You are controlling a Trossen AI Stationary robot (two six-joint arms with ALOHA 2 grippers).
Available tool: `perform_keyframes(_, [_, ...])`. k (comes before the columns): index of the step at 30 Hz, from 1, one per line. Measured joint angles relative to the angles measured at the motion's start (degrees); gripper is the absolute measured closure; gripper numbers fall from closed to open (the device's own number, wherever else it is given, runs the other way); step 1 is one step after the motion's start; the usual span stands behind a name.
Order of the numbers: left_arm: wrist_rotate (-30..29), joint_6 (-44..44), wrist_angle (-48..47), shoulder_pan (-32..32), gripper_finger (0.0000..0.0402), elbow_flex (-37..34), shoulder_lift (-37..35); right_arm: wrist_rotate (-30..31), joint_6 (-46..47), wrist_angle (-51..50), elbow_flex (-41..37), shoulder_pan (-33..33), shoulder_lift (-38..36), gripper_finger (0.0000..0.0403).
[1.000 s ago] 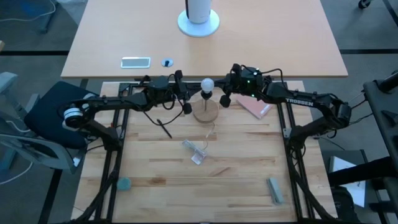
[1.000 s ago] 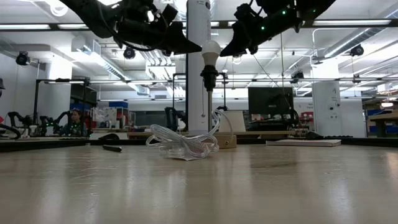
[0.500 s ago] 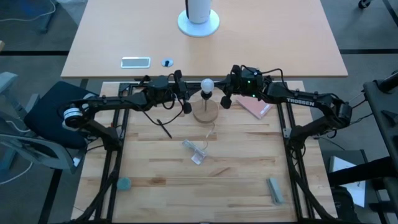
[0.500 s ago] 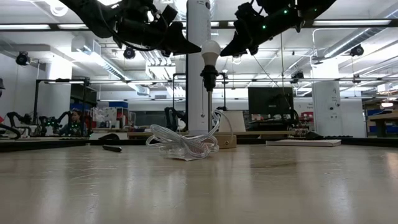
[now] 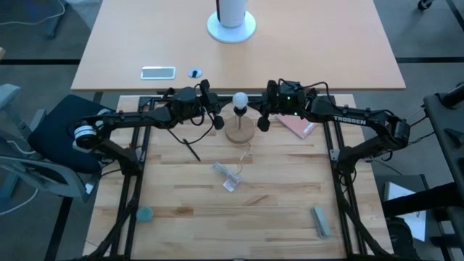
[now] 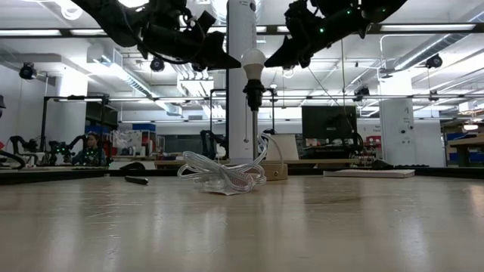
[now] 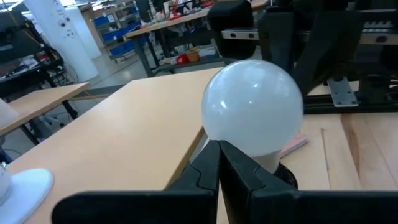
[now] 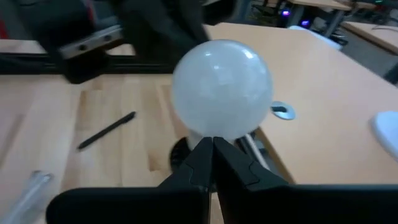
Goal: Screw lightbulb
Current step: Insert the lightbulb into the la
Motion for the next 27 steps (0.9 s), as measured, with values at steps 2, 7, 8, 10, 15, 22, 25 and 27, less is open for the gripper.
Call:
perform_keyframes(2, [0.04,-0.01,0.0,0.0,0.0401,0.0,0.0,-0.49,0.28,0.0,0.0,0.24,0.02,0.0396])
perform_keyframes(7, [0.56,-0.1,-0.13,-0.01,0.0401,0.0,-0.22,-0.2,0.61,-0.5,0.0,0.5,-0.09,0.0396])
perform_keyframes(8, [0.88,-0.11,-0.39,-0.08,0.0401,0.0,-0.45,0.24,0.76,-0.79,0.0,0.5,-0.2,0.0396])
perform_keyframes(10, [1.42,-0.26,-0.86,-0.19,0.0401,0.0,-1.01,0.76,0.79,-1.58,0.0,0.46,-0.69,0.0396])
perform_keyframes(15, [1.77,-0.97,-2.71,-0.26,0.0401,0.0,-2.41,3.74,0.73,-3.04,0.0,0.39,-2.15,0.0396])
perform_keyframes(22, [1.7,-0.97,-2.95,-0.25,0.0401,0.0,-2.56,7.14,-1.21,-2.29,0.0,-0.42,-2.21,0.0396])
perform_keyframes(25, [1.53,-1.06,-2.97,-0.35,0.0401,0.0,-2.6,7.11,-1.25,-1.42,0.0,-1.09,-1.58,0.0396])
perform_keyframes(27, [1.46,-1.44,-2.97,-0.33,0.0401,0.0,-2.63,7.07,-1.64,-0.63,0.0,-1.18,-1.06,0.0396])
